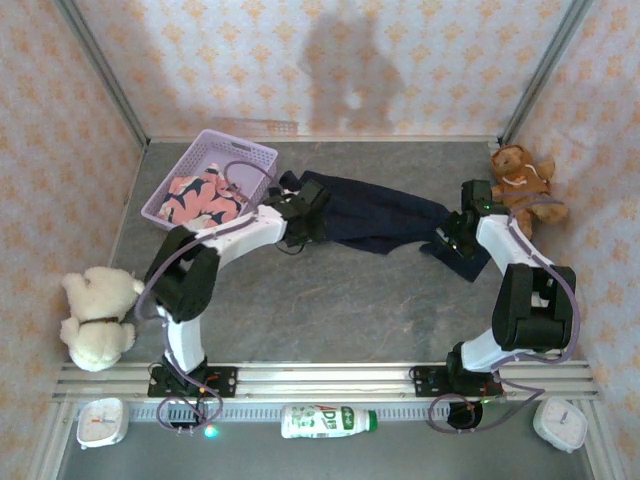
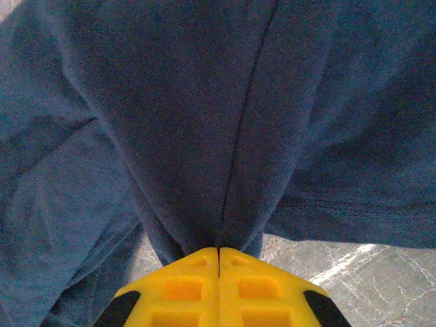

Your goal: Fold and stack the mixed laundry pile

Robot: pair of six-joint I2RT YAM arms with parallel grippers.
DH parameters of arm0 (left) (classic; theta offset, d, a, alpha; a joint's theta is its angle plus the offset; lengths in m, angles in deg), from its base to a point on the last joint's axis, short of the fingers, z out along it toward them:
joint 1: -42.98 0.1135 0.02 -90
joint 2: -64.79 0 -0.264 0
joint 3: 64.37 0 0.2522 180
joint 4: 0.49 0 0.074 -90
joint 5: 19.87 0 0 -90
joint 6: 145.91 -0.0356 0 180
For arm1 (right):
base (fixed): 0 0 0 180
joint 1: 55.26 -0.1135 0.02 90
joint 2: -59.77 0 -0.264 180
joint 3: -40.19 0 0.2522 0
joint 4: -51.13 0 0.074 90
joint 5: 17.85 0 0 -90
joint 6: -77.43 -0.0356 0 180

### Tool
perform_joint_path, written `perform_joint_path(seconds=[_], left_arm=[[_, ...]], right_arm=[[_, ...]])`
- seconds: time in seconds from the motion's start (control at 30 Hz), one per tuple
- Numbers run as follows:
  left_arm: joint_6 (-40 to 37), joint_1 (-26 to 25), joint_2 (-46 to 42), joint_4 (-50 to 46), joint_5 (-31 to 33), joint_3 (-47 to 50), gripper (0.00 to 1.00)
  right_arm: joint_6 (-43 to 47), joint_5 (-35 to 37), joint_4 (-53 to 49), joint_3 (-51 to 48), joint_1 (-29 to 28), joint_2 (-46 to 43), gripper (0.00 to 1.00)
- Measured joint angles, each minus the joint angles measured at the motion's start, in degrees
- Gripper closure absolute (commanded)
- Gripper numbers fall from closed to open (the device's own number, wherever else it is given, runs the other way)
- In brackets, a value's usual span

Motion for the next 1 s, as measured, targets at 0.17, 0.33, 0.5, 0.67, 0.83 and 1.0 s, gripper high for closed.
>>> perform_joint_path(seconds=[0.17, 0.33, 0.5, 0.67, 0.83, 1.0], left_arm=[[-0.9, 0.4, 6.7, 1.2, -0.6, -0.7, 0.44], [-2.5, 0.5, 6.6, 5.7, -2.9, -1.9, 0.62], [-4.9, 0.5, 6.6, 6.7, -2.6, -1.9, 0.75], [-8.0, 0.5, 7.1, 5.8, -1.6, -3.7, 1.0], [-8.9, 0.5, 6.8, -0.5, 0.8, -8.9, 1.0], [-10.0, 2.2, 6.1, -7.8, 0.3, -21.0, 1.0]], right_arm=[[0.8, -1.3, 0.1, -1.0, 0.0, -0.7, 1.0], [1.5, -1.7, 0.1, -2.0, 0.0, -2.1, 1.0], [1.9, -2.2, 0.0, -2.6, 0.0, -2.4, 1.0], [2.1, -2.3, 0.0, -2.6, 0.0, -2.4, 1.0], [2.1, -1.9, -0.4, -2.2, 0.0, -2.4, 1.0], [2.2, -2.3, -3.9, 7.1, 0.0, 1.0, 1.0]])
